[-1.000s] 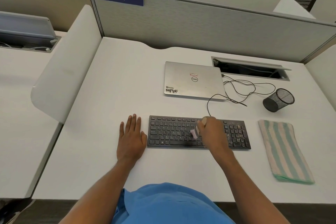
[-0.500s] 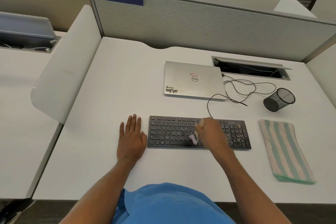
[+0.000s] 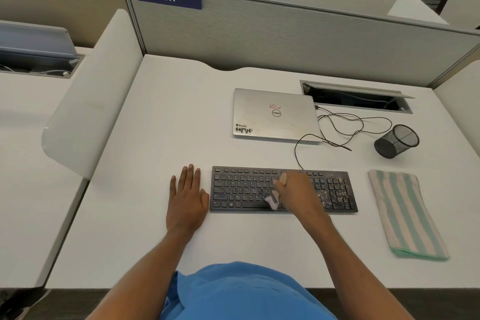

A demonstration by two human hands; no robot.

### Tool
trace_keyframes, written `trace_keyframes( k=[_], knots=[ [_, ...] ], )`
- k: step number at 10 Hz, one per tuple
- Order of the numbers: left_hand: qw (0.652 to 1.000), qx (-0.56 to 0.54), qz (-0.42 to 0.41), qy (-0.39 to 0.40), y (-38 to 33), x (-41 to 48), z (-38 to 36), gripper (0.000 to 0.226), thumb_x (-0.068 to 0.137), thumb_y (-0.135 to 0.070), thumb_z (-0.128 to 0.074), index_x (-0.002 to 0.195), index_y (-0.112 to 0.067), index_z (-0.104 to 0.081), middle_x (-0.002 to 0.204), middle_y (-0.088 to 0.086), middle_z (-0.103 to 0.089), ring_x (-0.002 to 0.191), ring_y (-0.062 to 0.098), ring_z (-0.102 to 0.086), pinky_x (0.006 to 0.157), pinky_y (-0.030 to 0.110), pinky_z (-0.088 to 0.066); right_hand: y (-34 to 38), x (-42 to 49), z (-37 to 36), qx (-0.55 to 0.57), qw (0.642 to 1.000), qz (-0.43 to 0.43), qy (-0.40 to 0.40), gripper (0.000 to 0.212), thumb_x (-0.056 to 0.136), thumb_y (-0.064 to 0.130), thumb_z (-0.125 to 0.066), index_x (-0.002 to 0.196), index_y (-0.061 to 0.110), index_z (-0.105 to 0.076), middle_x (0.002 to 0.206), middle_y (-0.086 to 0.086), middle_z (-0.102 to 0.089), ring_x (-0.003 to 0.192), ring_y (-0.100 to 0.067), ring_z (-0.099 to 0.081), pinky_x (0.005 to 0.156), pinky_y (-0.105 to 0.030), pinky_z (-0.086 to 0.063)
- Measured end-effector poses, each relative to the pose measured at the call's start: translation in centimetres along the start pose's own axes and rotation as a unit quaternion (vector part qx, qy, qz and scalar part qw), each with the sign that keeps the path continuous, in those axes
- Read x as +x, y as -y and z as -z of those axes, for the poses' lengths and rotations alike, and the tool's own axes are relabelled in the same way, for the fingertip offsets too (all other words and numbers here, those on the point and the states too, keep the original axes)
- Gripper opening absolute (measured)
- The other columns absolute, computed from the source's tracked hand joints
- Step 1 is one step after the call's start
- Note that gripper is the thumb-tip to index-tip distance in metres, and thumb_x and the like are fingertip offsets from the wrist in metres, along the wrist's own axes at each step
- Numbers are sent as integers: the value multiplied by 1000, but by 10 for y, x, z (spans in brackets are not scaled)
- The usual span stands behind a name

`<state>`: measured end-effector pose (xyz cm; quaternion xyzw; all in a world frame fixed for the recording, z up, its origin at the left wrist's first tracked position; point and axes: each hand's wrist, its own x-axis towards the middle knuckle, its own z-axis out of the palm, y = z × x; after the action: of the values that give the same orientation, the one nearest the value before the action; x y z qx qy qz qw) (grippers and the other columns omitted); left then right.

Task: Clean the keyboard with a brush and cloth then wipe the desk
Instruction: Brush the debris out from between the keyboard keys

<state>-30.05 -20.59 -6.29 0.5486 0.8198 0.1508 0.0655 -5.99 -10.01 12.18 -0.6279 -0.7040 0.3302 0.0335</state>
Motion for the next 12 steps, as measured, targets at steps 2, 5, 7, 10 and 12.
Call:
trace_keyframes(
  k=[2, 5, 7, 10, 12],
  knots=[
    [1000, -3, -1, -5, -1, 0, -1, 67, 101, -34, -29, 164, -10, -34, 174, 9, -24, 163, 21, -15, 133, 48, -5, 21, 3, -15, 21, 995, 71, 65, 24, 100, 15, -60, 88, -4, -69, 67, 6, -61, 52, 11, -55, 48, -8, -37],
    [1000, -2, -3, -6, 1, 0, -2, 67, 101, -33, -31, 164, -10, -33, 174, 8, -23, 163, 21, -15, 133, 48, -6, 6, 4, 6, 64, 997, 0, 43, 16, 101, -2, -47, 99, 4, -62, 75, -2, -55, 58, -1, -62, 47, -8, -45],
    [1000, 0, -4, -4, 1, 1, -2, 68, 101, -34, -30, 164, -10, -34, 174, 8, -24, 163, 21, -15, 133, 49, -7, -10, 21, -2, 81, 996, -37, 27, 12, 99, 3, -54, 93, 2, -65, 76, 0, -56, 54, -3, -58, 42, -9, -45],
    [1000, 2, -4, -5, 0, 1, -2, 67, 101, -34, -30, 164, -10, -35, 174, 9, -24, 163, 21, -16, 133, 48, -6, 8, 10, -20, 26, 994, 46, 99, 19, 100, 5, -57, 96, -9, -69, 76, -1, -64, 53, 9, -57, 54, -15, -44],
    [1000, -4, -2, -9, 0, 1, -2, 67, 100, -33, -30, 163, -9, -37, 173, 9, -26, 162, 22, -18, 133, 49, -8, -18, 9, 8, 75, 996, -15, 52, 20, 102, 5, -51, 118, -3, -60, 101, -13, -57, 60, 6, -59, 51, -1, -42]
  ],
)
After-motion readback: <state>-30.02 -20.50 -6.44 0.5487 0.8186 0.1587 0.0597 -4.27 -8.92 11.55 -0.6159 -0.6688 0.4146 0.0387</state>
